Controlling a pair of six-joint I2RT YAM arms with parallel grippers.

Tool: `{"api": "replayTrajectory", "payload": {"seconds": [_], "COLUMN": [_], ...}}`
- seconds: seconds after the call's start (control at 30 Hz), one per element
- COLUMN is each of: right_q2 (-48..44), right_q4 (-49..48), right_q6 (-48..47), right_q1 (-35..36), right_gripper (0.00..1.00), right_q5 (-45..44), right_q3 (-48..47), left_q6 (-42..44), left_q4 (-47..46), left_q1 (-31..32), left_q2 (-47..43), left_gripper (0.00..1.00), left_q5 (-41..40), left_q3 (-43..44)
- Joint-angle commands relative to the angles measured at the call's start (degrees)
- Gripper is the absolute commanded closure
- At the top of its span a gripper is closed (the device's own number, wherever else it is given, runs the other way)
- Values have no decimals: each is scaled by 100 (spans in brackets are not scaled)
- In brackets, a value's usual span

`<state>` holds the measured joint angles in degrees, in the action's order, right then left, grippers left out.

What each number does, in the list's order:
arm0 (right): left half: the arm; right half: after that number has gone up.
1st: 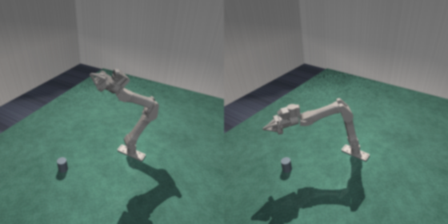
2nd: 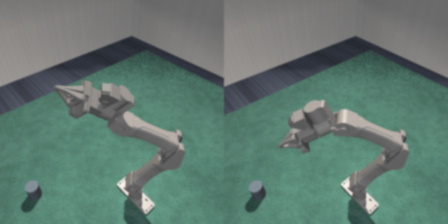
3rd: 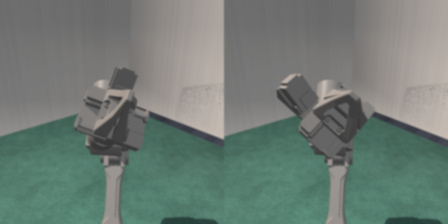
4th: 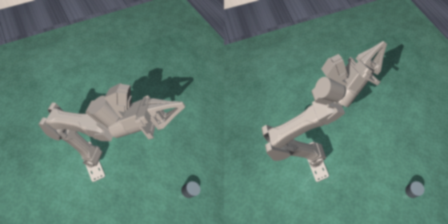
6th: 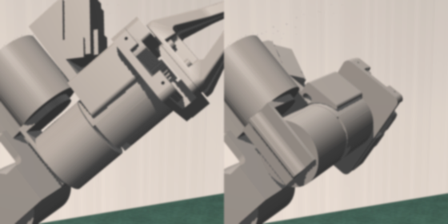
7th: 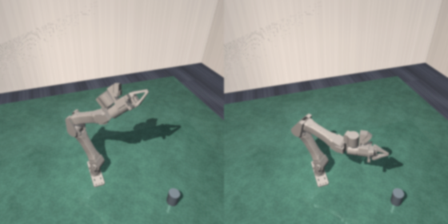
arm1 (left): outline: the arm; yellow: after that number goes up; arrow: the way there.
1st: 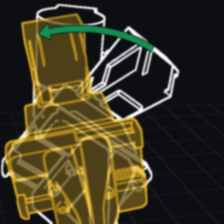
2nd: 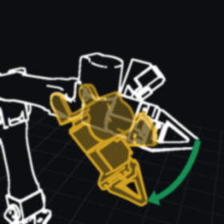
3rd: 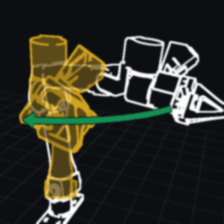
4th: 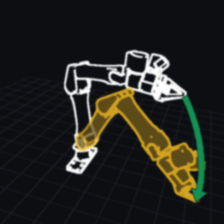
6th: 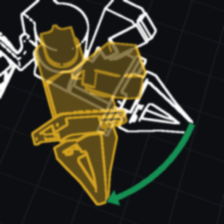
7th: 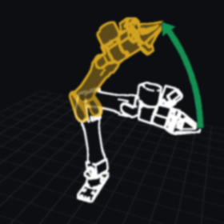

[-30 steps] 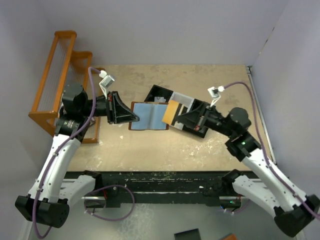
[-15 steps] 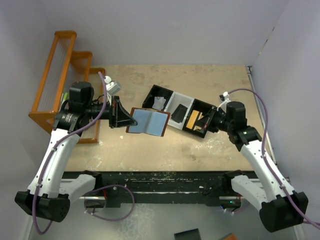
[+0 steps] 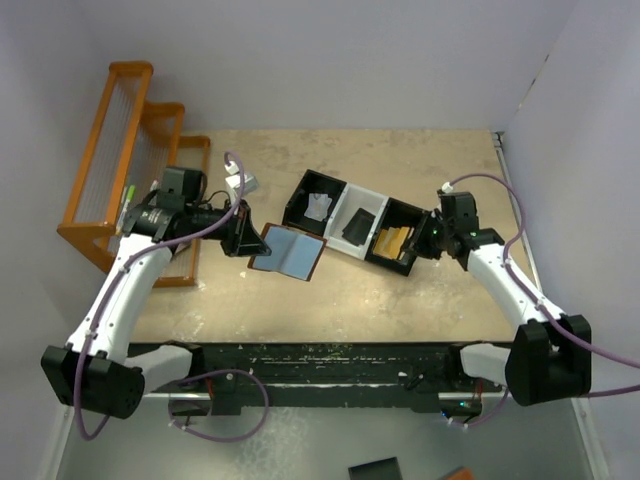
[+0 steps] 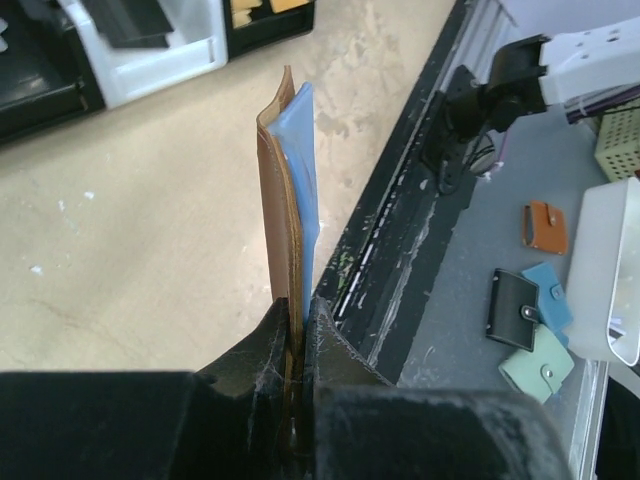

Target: Take the credit cards out of the card holder

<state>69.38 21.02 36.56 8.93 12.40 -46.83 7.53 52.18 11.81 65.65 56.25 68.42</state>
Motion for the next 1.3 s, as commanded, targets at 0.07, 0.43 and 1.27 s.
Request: {"api": "replayTrajectory", "payload": {"seconds": [0.07,0.43,1.27], "right_q2": [51,-759,-3417], "right_q4": [-449,-123,-1641], "right_q6": [-137,-341,-941], "right_q1": [-32,-32,-32], "right_gripper": [95,50,0], "right_q5": [-100,-556,-5193], "right_q3": [-245,-397,1312], "left_q6": [491,1107,726], "left_q4": [-104,-56,-4771], "left_q1": [57,207,-483], "left_q2": [629,2157,-616], "left_gripper": [100,91,1], "left_q5": [-467,-1256,-4475], "left_q3": [-126,-108,-2667]}}
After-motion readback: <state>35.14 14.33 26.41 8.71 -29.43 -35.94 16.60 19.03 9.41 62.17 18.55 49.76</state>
